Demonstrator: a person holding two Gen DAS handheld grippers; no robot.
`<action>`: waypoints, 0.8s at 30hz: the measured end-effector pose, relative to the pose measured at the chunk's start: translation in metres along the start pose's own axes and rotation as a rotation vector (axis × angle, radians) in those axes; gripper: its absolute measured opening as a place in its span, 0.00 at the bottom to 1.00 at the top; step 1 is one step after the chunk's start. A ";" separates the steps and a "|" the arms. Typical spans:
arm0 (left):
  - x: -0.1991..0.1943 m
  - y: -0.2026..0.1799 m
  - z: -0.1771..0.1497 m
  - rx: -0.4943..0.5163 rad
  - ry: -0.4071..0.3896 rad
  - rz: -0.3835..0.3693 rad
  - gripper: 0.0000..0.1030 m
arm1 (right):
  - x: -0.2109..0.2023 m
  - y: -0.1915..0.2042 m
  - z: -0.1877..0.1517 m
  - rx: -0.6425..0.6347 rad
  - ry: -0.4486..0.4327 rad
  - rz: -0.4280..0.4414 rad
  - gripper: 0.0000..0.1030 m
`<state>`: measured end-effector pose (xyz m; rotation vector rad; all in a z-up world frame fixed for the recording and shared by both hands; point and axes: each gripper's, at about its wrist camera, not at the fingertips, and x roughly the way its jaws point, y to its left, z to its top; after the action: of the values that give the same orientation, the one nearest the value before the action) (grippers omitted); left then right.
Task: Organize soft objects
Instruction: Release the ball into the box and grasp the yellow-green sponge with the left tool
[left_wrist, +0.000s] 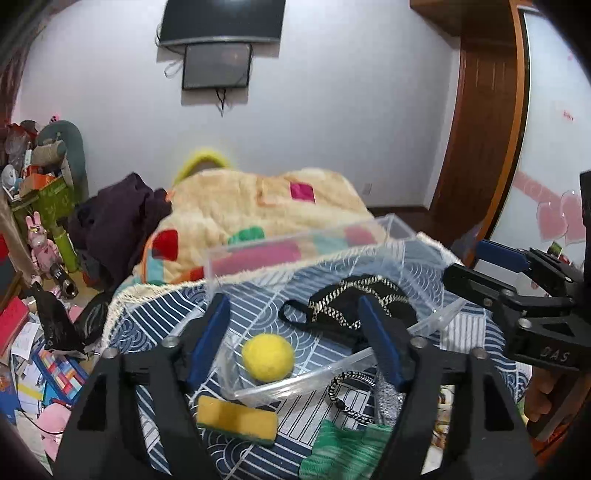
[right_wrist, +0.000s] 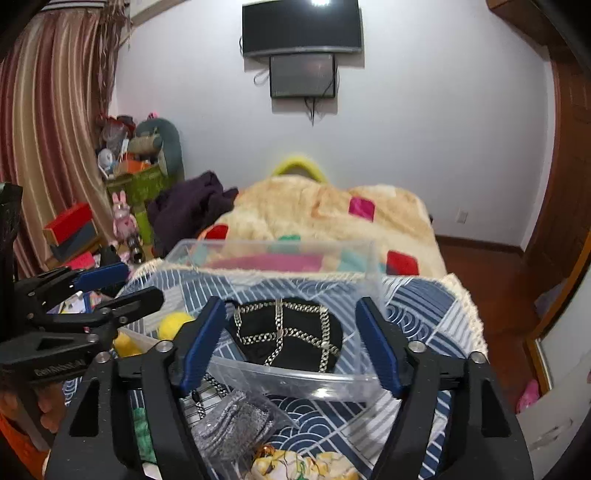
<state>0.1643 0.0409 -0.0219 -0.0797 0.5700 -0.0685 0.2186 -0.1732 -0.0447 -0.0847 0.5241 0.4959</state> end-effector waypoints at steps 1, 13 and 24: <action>-0.006 0.001 0.000 -0.001 -0.015 0.004 0.81 | -0.007 -0.001 0.000 0.001 -0.018 0.003 0.79; -0.025 0.026 -0.046 -0.026 0.015 0.053 0.98 | -0.028 -0.014 -0.045 -0.011 0.003 -0.045 0.93; 0.015 0.043 -0.095 -0.073 0.149 0.090 0.98 | -0.004 -0.027 -0.104 0.041 0.211 0.001 0.93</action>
<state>0.1268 0.0771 -0.1138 -0.1209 0.7242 0.0348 0.1806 -0.2197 -0.1333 -0.0983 0.7406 0.4797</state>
